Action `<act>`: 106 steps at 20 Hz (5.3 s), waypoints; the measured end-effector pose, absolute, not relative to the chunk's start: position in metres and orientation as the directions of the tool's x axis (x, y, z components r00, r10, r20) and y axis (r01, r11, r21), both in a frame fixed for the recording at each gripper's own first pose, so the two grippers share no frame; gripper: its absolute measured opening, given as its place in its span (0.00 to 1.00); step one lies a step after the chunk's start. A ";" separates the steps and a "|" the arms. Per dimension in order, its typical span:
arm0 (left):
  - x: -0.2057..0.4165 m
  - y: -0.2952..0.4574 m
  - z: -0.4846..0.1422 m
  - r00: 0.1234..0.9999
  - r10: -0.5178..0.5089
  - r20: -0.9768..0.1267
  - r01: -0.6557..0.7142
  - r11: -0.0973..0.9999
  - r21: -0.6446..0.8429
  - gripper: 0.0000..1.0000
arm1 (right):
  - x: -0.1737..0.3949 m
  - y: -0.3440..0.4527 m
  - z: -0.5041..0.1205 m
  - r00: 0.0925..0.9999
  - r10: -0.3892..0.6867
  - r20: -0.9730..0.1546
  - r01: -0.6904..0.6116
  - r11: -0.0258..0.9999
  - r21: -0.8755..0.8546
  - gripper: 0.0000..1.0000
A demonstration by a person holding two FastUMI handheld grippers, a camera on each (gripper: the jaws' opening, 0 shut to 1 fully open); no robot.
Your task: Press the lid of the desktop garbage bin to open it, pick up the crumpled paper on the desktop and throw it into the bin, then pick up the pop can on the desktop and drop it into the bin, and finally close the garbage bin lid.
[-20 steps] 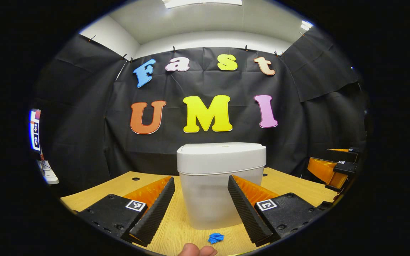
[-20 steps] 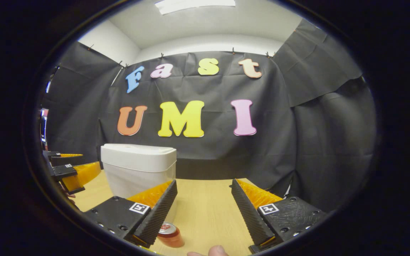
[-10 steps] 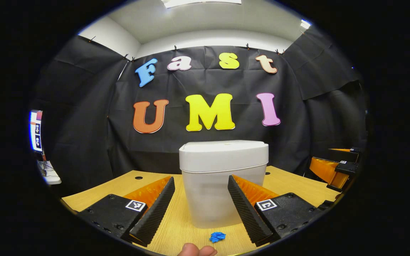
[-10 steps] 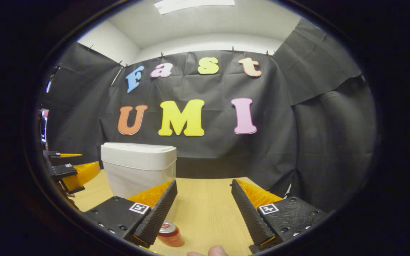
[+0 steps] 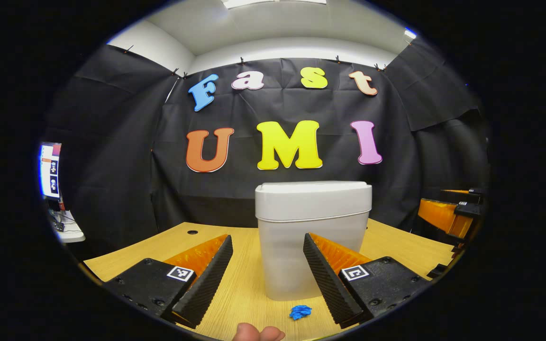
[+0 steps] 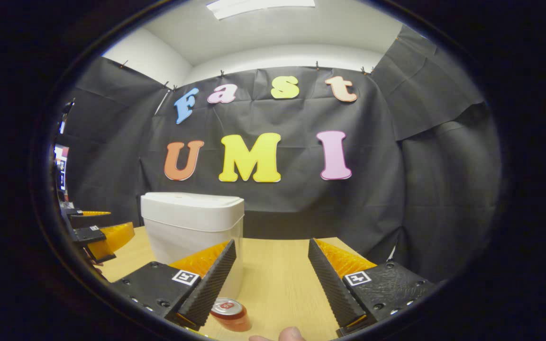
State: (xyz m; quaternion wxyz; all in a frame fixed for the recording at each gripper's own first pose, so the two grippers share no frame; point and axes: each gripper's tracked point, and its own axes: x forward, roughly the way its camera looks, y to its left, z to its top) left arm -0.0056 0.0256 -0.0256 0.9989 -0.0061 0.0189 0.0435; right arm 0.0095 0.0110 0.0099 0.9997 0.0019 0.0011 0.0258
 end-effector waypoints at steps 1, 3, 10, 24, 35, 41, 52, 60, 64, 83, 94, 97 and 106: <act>-0.006 0.030 -0.027 0.995 0.093 -0.042 -0.093 0.996 -0.015 0.96 | 0.011 0.015 0.017 0.998 0.064 0.001 -0.064 0.998 -0.008 0.95; -0.005 0.037 -0.033 0.993 0.101 -0.053 -0.103 0.994 -0.026 0.97 | 0.013 0.026 0.030 0.995 0.101 0.004 -0.101 0.995 -0.019 0.95; -0.011 0.055 -0.046 0.991 0.111 -0.079 -0.114 0.993 -0.032 0.97 | 0.040 0.066 0.082 0.973 0.231 -0.001 -0.231 0.973 -0.004 0.95; -0.012 0.066 -0.062 0.990 0.103 -0.094 -0.107 0.994 -0.036 0.97 | 0.103 0.137 0.098 0.934 0.337 -0.118 -0.339 0.941 0.007 0.37; -0.011 0.071 -0.072 0.990 0.088 -0.108 -0.095 0.994 -0.056 0.97 | 0.121 0.168 0.067 0.901 0.376 -0.219 -0.387 0.922 -0.008 0.00; -0.009 0.069 -0.082 0.989 0.074 -0.127 -0.085 0.993 -0.078 0.97 | 0.124 0.175 0.044 0.857 0.421 -0.297 -0.434 0.901 0.024 0.01; -0.006 0.055 -0.094 0.986 0.065 -0.153 -0.075 0.995 -0.060 0.97 | 0.110 0.170 0.093 0.910 0.402 -0.107 -0.407 0.913 -0.031 0.22; -0.006 0.051 -0.094 0.985 0.071 -0.155 -0.081 0.995 -0.060 0.97 | 0.089 0.131 0.112 0.936 0.351 0.023 -0.351 0.936 0.016 0.87; -0.008 0.044 -0.092 0.985 0.064 -0.159 -0.075 0.995 -0.069 0.97 | 0.074 0.110 0.102 0.952 0.300 0.066 -0.303 0.952 0.047 0.98; -0.033 -0.019 -0.142 0.950 -0.058 -0.308 0.028 0.994 -0.101 0.97 | 0.012 0.016 0.011 0.990 0.144 -0.004 -0.143 0.986 0.082 0.97; -0.032 -0.045 -0.206 0.869 -0.083 -0.488 0.016 0.990 -0.139 0.98 | -0.005 -0.025 -0.037 0.995 0.076 -0.060 -0.071 0.995 0.072 0.97; -0.027 -0.043 -0.215 0.853 -0.082 -0.515 0.011 0.990 -0.139 0.98 | -0.008 -0.034 -0.051 0.995 0.062 -0.081 -0.056 0.995 0.080 0.97; -0.021 -0.031 -0.235 0.811 -0.039 -0.583 -0.012 0.996 -0.084 0.87 | -0.015 -0.025 -0.072 0.988 0.086 -0.132 -0.078 0.995 0.064 0.98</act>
